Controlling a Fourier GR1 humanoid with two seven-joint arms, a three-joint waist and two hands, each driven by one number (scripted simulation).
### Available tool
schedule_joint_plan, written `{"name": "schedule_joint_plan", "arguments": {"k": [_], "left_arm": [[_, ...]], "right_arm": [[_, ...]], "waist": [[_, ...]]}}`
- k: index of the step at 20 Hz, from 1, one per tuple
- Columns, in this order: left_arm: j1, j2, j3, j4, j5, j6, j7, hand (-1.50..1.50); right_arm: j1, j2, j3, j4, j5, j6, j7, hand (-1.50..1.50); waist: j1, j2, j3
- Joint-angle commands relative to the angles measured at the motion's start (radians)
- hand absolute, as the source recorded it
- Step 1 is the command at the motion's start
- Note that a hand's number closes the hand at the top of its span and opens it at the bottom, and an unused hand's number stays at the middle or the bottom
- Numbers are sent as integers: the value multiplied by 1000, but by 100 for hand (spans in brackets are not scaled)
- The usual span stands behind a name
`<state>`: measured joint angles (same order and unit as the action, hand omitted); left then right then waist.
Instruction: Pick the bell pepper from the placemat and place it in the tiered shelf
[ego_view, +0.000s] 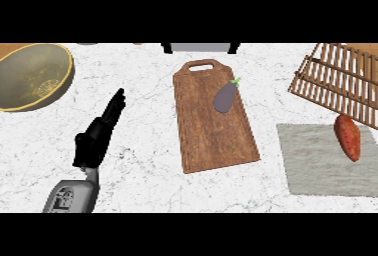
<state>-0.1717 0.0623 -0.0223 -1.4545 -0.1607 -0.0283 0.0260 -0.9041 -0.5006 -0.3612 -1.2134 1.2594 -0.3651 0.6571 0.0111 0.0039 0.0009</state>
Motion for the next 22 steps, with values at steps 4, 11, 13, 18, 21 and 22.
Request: {"name": "schedule_joint_plan", "arguments": {"k": [4, 11, 13, 18, 21, 22], "left_arm": [[11, -28, -27, -33, -27, 31, 21, 0], [34, 19, 10, -83, 24, -29, 42, 0], [19, -5, -11, -17, -26, 15, -6, 0], [-37, 5, 27, -12, 5, 7, 47, 0], [-29, 18, 25, -23, 18, -24, 53, 0], [41, -4, 10, 26, -3, -2, -42, 0]], "right_arm": [[5, -46, -101, 178, -201, -209, -212, 150], [-34, -108, -120, 311, -284, -253, -296, 150], [-5, -153, -88, 369, -73, -191, -90, 150], [51, -165, -122, 319, -66, -229, -1, -150], [64, -121, -107, 274, -62, -258, 56, -150], [106, -129, -117, 233, -117, -258, 3, -150]], "waist": [[2, -1, 0], [4, -2, 0], [1, 1, -3], [-11, -4, -1], [-8, -4, -1], [-11, -4, -1]]}}
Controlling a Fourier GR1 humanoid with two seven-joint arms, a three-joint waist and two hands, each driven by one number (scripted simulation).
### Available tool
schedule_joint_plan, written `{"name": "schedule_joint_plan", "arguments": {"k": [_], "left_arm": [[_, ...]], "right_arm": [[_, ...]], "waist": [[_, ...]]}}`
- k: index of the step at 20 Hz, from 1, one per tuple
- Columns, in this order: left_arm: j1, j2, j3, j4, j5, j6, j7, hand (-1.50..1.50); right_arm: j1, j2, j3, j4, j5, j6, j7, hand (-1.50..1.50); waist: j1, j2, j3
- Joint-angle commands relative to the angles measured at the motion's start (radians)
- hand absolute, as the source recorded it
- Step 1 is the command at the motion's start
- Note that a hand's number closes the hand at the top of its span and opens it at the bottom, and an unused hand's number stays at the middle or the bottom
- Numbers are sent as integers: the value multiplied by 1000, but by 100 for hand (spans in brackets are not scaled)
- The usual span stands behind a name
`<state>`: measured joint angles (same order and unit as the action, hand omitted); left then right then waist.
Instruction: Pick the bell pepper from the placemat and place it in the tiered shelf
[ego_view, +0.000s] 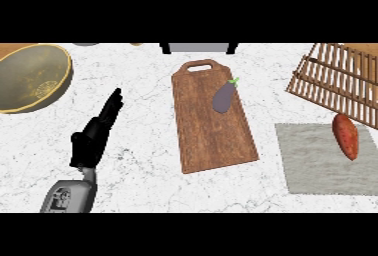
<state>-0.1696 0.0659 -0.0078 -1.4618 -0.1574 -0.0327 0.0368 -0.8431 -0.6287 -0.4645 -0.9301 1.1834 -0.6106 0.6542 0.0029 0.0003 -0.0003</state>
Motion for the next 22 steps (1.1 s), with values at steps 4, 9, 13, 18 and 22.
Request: {"name": "schedule_joint_plan", "arguments": {"k": [4, 9, 13, 18, 22], "left_arm": [[-5, 7, 14, 25, -6, 6, -41, 0], [28, -5, -13, -14, -18, 6, -13, 0], [20, 11, -3, -27, -8, -12, -4, 0], [-6, -10, -2, -8, -19, 19, 9, 0], [-17, -29, -15, 4, -38, 41, 20, 0]], "right_arm": [[66, 31, -19, -145, -117, -25, 7, -150], [51, 27, -8, -235, -215, 57, 7, -150], [67, -2, -31, -238, -316, 56, -60, -150], [23, -14, -80, -350, -326, 3, 27, -150], [18, -77, -147, -473, -333, 11, 112, -150]], "waist": [[-2, -1, 0], [-2, -2, 0], [1, -1, 0], [-6, -3, 0], [-21, -6, 0]]}}
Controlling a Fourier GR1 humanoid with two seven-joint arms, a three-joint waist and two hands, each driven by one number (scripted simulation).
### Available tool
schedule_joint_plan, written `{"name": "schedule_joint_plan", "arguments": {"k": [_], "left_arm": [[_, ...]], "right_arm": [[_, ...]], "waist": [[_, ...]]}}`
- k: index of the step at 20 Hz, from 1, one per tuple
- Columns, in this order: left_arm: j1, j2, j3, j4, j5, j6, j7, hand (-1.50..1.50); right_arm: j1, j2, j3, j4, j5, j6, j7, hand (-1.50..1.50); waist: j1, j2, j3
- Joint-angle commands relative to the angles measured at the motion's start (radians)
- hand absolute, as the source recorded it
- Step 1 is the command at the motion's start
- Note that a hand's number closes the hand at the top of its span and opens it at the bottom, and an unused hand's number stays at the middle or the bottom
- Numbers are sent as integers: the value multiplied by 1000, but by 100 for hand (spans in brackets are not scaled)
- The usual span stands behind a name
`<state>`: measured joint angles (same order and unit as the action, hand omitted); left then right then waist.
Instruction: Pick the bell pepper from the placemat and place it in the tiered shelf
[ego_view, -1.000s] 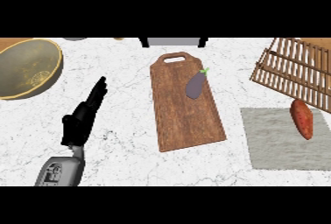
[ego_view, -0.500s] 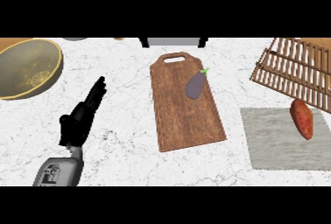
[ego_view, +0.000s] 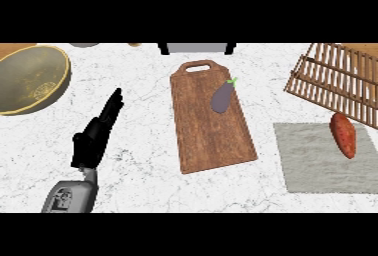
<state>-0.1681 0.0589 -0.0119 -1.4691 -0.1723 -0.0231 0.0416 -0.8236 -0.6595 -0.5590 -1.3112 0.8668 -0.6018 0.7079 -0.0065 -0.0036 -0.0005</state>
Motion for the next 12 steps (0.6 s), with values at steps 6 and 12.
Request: {"name": "schedule_joint_plan", "arguments": {"k": [6, 12], "left_arm": [[-24, 0, 30, 49, 14, 7, -18, 0], [77, 5, 20, -20, 9, 10, -32, 0]], "right_arm": [[152, -99, -182, -306, -53, 194, 258, -150], [384, -118, -380, -502, -218, 471, 343, -150]], "waist": [[-24, -4, 0], [-47, -13, 1]]}}
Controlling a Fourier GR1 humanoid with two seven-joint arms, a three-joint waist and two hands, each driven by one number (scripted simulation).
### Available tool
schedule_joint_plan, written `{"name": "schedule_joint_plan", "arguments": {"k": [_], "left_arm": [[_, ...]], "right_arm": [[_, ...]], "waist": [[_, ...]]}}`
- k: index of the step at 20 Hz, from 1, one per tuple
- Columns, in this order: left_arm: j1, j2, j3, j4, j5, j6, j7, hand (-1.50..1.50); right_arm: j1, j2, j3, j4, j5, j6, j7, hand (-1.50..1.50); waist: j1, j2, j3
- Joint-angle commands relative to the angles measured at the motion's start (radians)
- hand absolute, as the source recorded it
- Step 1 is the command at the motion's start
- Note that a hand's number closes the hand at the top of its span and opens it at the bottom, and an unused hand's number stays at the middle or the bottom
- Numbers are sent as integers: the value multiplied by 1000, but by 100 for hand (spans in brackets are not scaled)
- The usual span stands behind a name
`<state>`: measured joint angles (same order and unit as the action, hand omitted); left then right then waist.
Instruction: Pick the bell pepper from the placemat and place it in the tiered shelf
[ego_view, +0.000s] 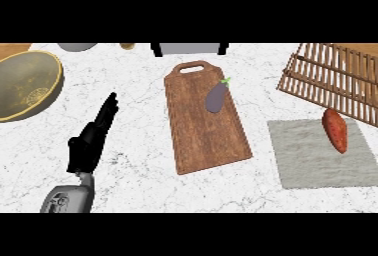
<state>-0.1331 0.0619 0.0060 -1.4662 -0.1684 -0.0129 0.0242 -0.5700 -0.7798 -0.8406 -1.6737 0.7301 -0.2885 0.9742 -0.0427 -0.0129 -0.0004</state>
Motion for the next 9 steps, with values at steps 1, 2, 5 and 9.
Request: {"name": "schedule_joint_plan", "arguments": {"k": [1, 2, 5, 9], "left_arm": [[21, -2, 18, 18, -2, 21, -29, 0], [20, 23, 29, -24, 16, -4, -8, 0], [-16, 11, 16, 3, 4, 2, 22, 0], [27, 36, 31, 4, 27, -32, -21, 0]], "right_arm": [[169, -9, -159, -153, -128, 196, 61, -150], [220, -5, -218, -178, -175, 222, 24, -150], [317, -8, -319, -261, -259, 363, 43, -150], [414, 49, -522, -385, -440, 498, 42, -150]], "waist": [[-31, -5, 1], [-25, -6, 2], [-30, -3, 1], [-21, -3, 0]]}}
